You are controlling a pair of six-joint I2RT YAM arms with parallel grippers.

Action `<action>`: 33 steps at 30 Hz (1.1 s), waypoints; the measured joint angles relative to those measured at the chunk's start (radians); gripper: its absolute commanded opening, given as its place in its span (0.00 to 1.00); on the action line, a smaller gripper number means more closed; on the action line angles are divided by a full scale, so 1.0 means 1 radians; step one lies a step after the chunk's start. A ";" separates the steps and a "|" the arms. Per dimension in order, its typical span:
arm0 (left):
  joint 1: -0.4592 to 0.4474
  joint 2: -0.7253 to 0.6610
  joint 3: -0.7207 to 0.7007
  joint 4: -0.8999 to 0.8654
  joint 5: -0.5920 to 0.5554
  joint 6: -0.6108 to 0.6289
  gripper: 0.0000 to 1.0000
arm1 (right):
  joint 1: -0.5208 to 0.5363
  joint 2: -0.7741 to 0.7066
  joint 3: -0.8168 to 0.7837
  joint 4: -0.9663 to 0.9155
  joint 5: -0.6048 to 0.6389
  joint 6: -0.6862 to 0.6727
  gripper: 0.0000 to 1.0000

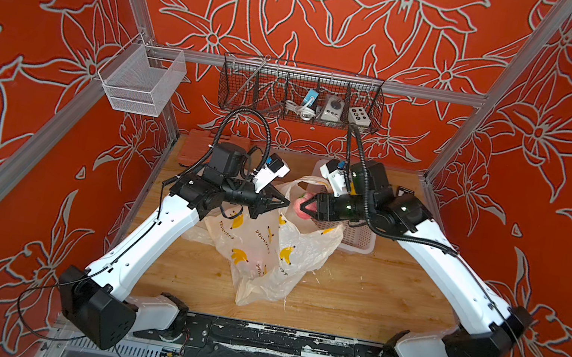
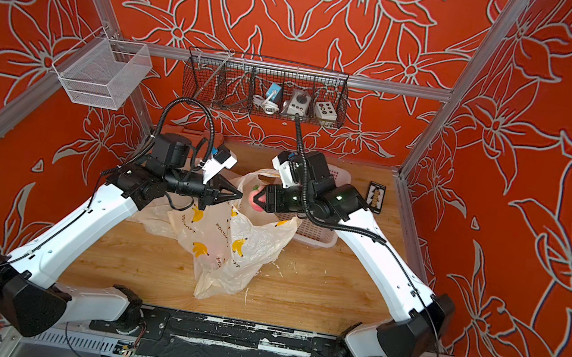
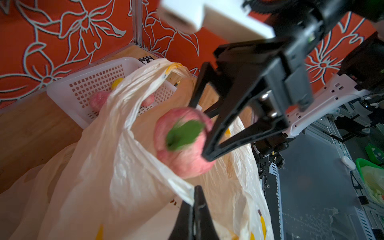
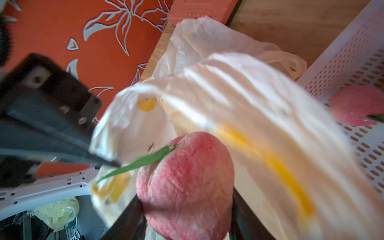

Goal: Place the peach into a plastic bag & tie a knot
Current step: Place the peach in the plastic bag, then pick up the peaches from the basket.

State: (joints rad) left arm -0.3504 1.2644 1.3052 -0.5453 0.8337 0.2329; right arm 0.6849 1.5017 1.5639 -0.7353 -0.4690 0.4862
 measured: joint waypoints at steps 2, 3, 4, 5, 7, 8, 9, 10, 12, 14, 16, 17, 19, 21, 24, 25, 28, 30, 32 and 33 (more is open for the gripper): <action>-0.005 0.000 0.000 0.008 0.000 -0.003 0.00 | 0.008 0.076 0.000 0.038 -0.020 0.014 0.32; -0.005 0.000 0.000 0.011 -0.002 -0.003 0.00 | 0.012 0.109 0.000 0.053 -0.029 0.022 0.40; -0.004 0.000 0.000 0.013 -0.005 -0.004 0.00 | 0.016 0.132 -0.003 0.064 -0.040 0.030 0.47; -0.003 0.000 0.000 0.016 -0.007 -0.004 0.00 | 0.022 0.152 -0.010 0.080 -0.058 0.040 0.61; 0.003 0.000 0.000 0.024 -0.010 -0.006 0.00 | 0.030 0.162 -0.022 0.093 -0.095 0.062 0.78; 0.005 0.000 -0.002 0.033 -0.010 -0.006 0.00 | 0.031 0.162 -0.022 0.093 -0.117 0.065 0.81; 0.008 0.000 -0.004 0.041 -0.011 -0.008 0.00 | 0.031 0.160 -0.020 0.095 -0.143 0.064 0.82; 0.012 0.000 -0.007 0.047 -0.010 -0.008 0.00 | 0.029 0.159 -0.019 0.096 -0.162 0.069 0.83; 0.024 -0.002 -0.012 0.056 -0.011 -0.010 0.00 | 0.007 0.152 -0.020 0.097 -0.212 0.073 0.83; 0.036 -0.002 -0.018 0.060 -0.013 -0.010 0.00 | -0.030 0.130 -0.021 0.090 -0.251 0.073 0.79; 0.050 -0.008 -0.026 0.060 -0.020 -0.011 0.00 | -0.077 0.086 -0.021 0.075 -0.277 0.063 0.72; 0.058 -0.010 -0.029 0.060 -0.031 -0.014 0.00 | -0.109 0.051 -0.021 0.063 -0.290 0.054 0.67; 0.068 -0.014 -0.031 0.061 -0.069 -0.030 0.00 | -0.174 -0.023 -0.021 0.045 -0.311 0.042 0.59; 0.079 -0.016 -0.031 0.061 -0.131 -0.061 0.00 | -0.249 -0.100 -0.022 0.027 -0.306 0.036 0.49; 0.095 -0.016 -0.036 0.061 -0.208 -0.101 0.00 | -0.346 -0.169 -0.050 0.041 -0.260 0.053 0.42; 0.098 -0.016 -0.039 0.061 -0.222 -0.108 0.00 | -0.365 -0.175 -0.069 0.053 -0.249 0.061 0.40; 0.102 -0.016 -0.043 0.060 -0.246 -0.127 0.00 | -0.395 -0.141 -0.101 0.069 -0.201 0.098 0.41; 0.102 -0.016 -0.043 0.060 -0.254 -0.130 0.00 | -0.401 -0.073 -0.100 0.069 -0.114 0.105 0.47; 0.102 -0.017 -0.043 0.060 -0.261 -0.135 0.00 | -0.404 0.006 -0.089 0.050 -0.002 0.102 0.54; 0.103 -0.019 -0.043 0.059 -0.261 -0.138 0.00 | -0.404 0.051 -0.076 0.041 0.048 0.097 0.58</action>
State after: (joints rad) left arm -0.2478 1.2457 1.2621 -0.4866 0.5724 0.0948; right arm 0.2813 1.5524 1.4876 -0.6941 -0.4210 0.5835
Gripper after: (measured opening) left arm 0.047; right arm 0.526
